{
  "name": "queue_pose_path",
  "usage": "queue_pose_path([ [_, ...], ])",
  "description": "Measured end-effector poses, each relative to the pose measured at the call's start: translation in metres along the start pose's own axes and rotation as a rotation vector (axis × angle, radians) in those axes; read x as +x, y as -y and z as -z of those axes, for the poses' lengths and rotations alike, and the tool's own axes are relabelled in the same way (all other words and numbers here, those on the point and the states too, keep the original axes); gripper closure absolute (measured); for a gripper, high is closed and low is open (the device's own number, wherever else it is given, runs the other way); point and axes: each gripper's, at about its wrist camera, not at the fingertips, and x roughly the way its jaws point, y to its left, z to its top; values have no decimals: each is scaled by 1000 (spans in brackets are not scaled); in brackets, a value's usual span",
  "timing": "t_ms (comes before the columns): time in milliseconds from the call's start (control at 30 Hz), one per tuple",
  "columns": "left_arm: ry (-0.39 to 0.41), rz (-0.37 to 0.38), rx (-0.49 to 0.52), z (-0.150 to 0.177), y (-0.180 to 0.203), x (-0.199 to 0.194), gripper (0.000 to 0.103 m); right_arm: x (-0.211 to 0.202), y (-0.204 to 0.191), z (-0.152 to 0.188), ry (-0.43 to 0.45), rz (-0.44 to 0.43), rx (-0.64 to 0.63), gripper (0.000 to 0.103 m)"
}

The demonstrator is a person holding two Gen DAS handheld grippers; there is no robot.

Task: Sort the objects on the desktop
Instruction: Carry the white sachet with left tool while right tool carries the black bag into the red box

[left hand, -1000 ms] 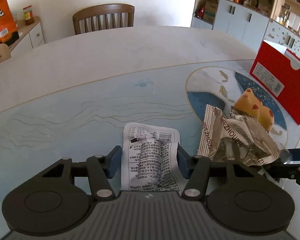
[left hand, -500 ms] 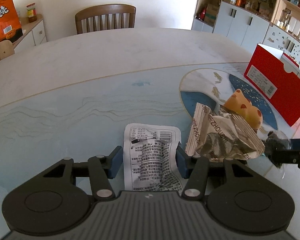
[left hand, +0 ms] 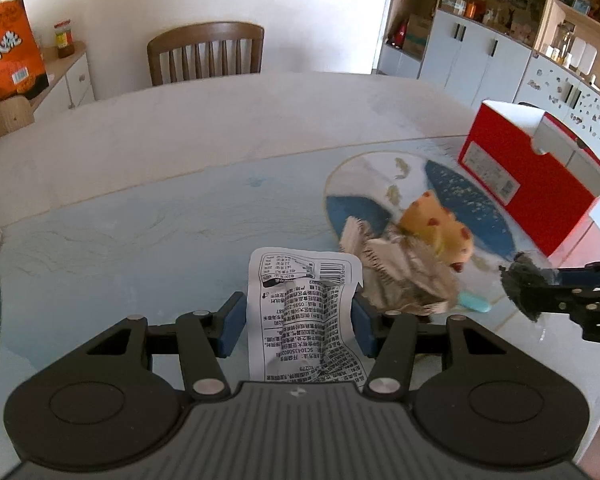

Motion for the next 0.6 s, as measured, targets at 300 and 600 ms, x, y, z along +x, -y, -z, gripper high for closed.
queue_pose_path([
  [300,10,22,12,-8,25,-33,49,-30,16,-2,35,-9,32,72],
  [600,32,34,31,-15,50,-61,49,-61,37,-5,69,0,50,72],
])
